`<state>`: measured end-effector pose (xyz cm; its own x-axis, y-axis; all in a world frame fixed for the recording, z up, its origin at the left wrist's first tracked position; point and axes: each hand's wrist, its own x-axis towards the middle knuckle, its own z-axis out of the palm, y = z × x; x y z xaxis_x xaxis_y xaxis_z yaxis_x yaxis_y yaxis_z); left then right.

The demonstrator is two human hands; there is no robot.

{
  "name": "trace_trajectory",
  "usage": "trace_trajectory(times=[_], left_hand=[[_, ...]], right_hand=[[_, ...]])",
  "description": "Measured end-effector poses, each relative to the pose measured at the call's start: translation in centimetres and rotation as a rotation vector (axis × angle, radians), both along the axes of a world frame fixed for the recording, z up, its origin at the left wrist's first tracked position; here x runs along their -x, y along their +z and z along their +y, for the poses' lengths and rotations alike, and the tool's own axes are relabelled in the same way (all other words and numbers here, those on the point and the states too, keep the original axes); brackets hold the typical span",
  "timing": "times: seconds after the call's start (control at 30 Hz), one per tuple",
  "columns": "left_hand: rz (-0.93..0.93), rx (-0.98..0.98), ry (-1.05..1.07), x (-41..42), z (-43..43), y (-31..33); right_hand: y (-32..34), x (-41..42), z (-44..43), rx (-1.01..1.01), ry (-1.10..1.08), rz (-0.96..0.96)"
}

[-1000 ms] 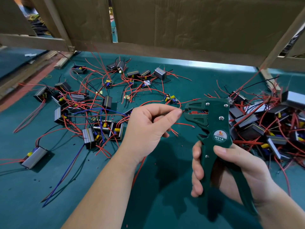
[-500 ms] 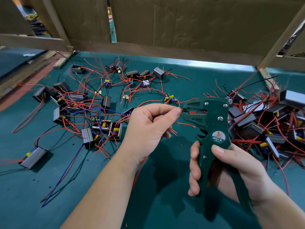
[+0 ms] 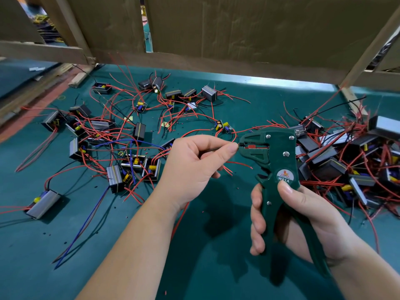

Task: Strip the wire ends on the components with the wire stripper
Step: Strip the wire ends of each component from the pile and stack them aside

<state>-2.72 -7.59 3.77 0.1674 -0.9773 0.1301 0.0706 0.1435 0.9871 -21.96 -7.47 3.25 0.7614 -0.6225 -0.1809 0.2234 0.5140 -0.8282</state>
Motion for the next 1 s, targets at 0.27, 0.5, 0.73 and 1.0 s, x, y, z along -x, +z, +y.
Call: trace_trajectory(times=[0.27,0.5,0.73,1.0], left_hand=[[-0.013,0.007,-0.005,-0.1,0.0,0.0],[-0.146,-0.084,-0.037,-0.7,-0.2,-0.2],[-0.711,0.075,-0.008,-1.3,-0.5,-1.5],[-0.365,-0.102,0.047,-0.8,-0.8,-1.5]], right_hand=[[0.0,0.2,0.0,-0.002,0.036,-0.008],[0.4,-1.0,0.8,-0.074,-0.125,0.082],[1.4,-0.9,0.1,-0.199,-0.23,0.096],[0.5,-0.4,-0.6,-0.182,-0.3,-0.104]])
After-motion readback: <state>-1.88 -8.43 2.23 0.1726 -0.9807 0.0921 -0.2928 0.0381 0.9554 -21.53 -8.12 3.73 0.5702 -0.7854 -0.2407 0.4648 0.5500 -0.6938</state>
